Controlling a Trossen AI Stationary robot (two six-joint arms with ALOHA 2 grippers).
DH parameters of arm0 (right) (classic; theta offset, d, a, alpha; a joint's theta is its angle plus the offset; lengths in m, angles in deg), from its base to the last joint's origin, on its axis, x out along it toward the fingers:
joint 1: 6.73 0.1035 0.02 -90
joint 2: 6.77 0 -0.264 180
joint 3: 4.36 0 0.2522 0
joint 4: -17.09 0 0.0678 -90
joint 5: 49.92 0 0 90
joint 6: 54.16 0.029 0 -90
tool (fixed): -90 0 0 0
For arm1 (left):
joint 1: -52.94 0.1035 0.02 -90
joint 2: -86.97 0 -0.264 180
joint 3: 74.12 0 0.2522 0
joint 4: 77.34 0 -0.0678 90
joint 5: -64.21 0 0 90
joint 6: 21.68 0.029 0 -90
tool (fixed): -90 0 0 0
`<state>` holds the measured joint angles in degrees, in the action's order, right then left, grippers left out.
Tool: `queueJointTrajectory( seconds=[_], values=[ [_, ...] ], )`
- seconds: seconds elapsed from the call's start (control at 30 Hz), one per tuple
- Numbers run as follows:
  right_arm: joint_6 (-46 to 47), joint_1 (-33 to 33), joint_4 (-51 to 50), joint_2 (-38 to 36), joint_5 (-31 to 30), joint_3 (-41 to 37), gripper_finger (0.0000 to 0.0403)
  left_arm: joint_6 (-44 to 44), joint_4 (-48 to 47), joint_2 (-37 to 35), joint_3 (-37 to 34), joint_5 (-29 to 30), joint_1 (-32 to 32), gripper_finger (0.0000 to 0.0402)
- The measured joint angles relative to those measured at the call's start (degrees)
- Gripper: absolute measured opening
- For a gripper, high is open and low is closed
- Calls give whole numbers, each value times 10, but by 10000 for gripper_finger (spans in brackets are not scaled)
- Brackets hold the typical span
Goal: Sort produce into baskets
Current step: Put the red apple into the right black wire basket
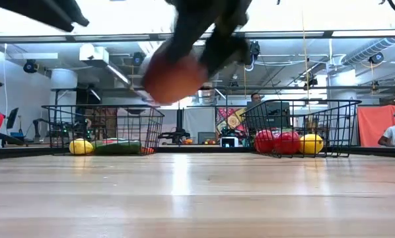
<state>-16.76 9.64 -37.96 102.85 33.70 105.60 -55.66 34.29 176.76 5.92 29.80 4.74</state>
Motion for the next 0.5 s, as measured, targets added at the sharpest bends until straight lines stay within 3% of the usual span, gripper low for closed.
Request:
queueJointTrajectory(
  seconds=[0.23,0.5],
  values=[
    [55,-117,-203,-143,3,0,268,1,0,-34,0,49,0,204],
    [76,-327,-367,-233,20,0,271,4,-9,-37,-1,69,0,204]
  ],
)
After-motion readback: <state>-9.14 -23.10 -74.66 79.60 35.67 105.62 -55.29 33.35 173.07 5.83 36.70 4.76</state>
